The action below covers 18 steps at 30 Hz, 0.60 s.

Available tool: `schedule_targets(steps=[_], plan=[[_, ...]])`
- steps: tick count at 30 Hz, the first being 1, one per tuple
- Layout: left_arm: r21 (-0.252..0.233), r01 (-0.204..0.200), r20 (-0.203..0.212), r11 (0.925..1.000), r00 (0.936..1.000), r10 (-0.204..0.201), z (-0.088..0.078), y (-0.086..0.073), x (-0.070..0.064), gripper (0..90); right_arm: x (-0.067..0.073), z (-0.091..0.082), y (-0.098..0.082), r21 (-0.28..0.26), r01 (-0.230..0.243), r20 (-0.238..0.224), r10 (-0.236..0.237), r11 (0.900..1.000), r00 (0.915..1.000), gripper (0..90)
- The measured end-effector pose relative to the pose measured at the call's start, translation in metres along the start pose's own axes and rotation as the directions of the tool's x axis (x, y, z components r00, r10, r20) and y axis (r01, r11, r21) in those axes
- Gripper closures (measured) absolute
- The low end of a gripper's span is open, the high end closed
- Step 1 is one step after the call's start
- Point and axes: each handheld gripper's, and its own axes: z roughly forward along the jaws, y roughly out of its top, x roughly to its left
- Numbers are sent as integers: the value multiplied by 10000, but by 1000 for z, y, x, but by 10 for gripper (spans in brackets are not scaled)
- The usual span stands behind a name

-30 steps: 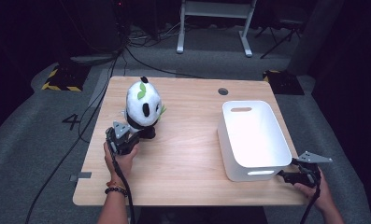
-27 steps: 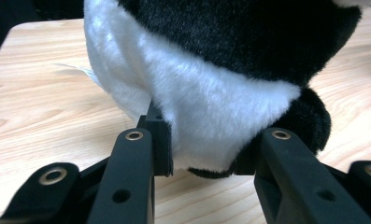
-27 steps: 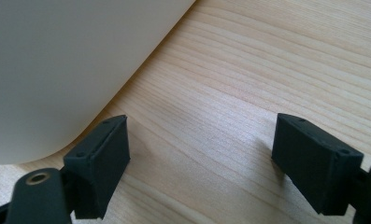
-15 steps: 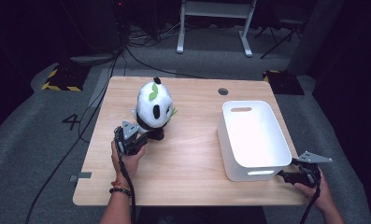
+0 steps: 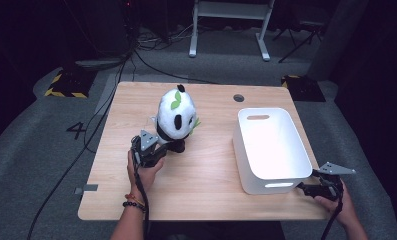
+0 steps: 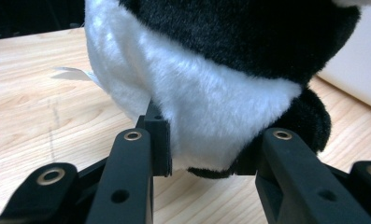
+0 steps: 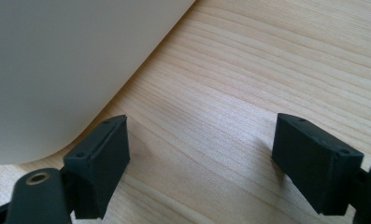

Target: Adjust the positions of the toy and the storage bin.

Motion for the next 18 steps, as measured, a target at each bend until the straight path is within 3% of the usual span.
schedule_targets(steps=[9,18], plan=[[350,-428,556,9985,9976,408,11,1,-14,658,0,0,0,-2,-1,-3,1,10000,10000,190],[539,-595,1099,9968,9925,533,22,-1,-28,655,0,0,0,-7,4,-6,-4,10000,10000,190]])
